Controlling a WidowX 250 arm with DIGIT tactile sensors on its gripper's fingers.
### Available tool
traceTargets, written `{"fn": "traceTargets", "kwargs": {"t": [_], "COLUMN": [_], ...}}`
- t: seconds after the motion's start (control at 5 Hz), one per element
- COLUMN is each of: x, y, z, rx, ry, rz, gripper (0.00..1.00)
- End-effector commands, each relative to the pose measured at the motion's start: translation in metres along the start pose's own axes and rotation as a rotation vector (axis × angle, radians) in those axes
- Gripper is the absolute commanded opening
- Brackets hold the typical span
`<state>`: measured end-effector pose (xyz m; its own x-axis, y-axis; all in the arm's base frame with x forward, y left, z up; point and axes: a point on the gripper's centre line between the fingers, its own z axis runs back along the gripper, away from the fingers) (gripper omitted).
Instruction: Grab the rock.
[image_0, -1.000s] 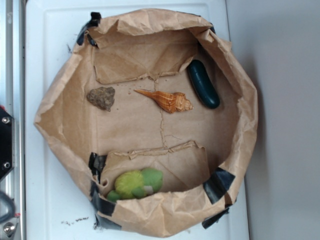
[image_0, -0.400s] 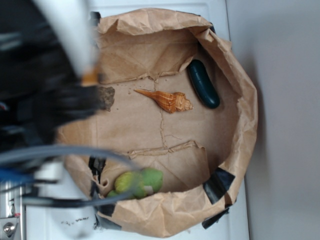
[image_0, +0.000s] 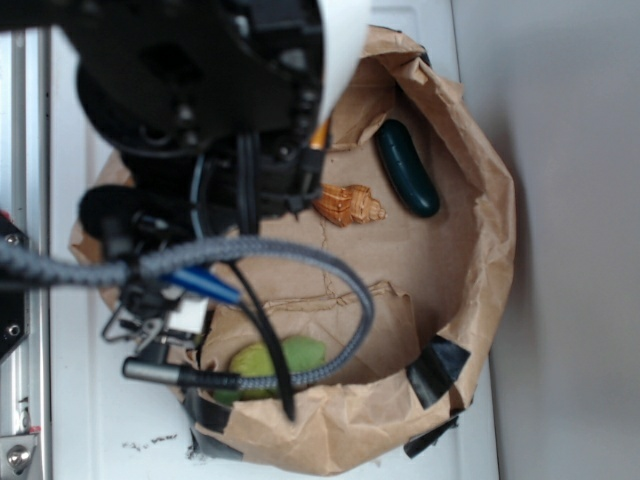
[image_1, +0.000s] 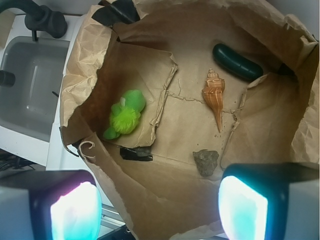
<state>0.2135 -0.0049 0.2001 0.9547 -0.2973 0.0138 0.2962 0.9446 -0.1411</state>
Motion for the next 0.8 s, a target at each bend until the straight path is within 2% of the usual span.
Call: {"fn": "traceTargets", "kwargs": {"t": [0.0, 0.2, 0.4, 0.6], "x": [0.014, 0.016, 0.004, -0.007], "y": [0.027, 0.056, 0.064, 0.068], "z": [-0.034, -0.080, -0.110, -0.130], "rx": [0.091, 0.121, 0.117, 0.113], "ry": [0.047, 0.095, 0.065, 0.091], "rz": [-0.052, -0.040, -0.078, -0.119], "gripper": [1.00, 1.00, 1.00, 1.00]}}
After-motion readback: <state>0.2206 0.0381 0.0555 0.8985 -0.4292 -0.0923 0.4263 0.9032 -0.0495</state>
